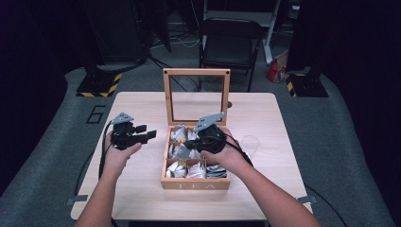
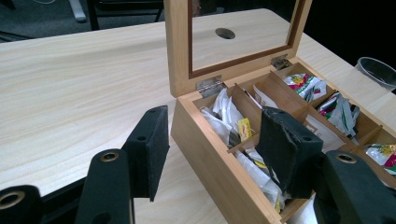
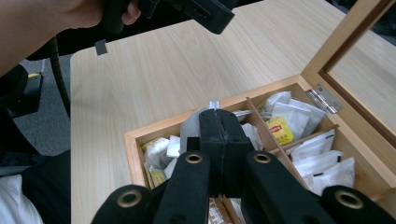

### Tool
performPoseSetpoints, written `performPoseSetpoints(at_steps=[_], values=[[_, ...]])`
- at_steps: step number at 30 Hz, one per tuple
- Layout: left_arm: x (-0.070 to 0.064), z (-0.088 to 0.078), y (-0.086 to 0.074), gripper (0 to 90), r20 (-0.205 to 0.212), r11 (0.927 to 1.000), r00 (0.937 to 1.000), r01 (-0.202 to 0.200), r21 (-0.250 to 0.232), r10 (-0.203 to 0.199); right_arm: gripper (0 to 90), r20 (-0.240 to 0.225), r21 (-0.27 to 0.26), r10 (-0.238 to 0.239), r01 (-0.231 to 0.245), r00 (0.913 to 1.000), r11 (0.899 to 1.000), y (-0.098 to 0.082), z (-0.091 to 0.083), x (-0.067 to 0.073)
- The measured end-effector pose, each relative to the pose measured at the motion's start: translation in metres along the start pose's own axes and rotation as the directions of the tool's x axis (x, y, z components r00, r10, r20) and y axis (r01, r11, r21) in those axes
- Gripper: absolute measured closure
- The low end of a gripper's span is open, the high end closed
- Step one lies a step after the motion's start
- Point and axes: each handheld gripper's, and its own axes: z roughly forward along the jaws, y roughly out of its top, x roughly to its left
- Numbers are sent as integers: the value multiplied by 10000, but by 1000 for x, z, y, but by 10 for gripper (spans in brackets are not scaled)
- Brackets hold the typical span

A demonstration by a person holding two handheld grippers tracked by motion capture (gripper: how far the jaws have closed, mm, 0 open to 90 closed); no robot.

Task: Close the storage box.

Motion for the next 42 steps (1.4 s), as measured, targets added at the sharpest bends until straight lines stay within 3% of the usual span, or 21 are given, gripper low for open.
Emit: performPoseSetpoints(at_steps=[14,27,42], values=[[0,0,0,430,-60,10000,10000,14,44,-13,900,873,-179,467,-453,9951,9988,-13,-33,-20],[1,0,-1,430,-69,10000,10000,0,80,1,900,1614,-473,926,-860,9825,9952,-26,-67,-36],[2,-3,-1,430,-110,10000,9999,73,-21,-74,900,2298,-660,1131,-1004,9666,9927,-38,-98,-50]])
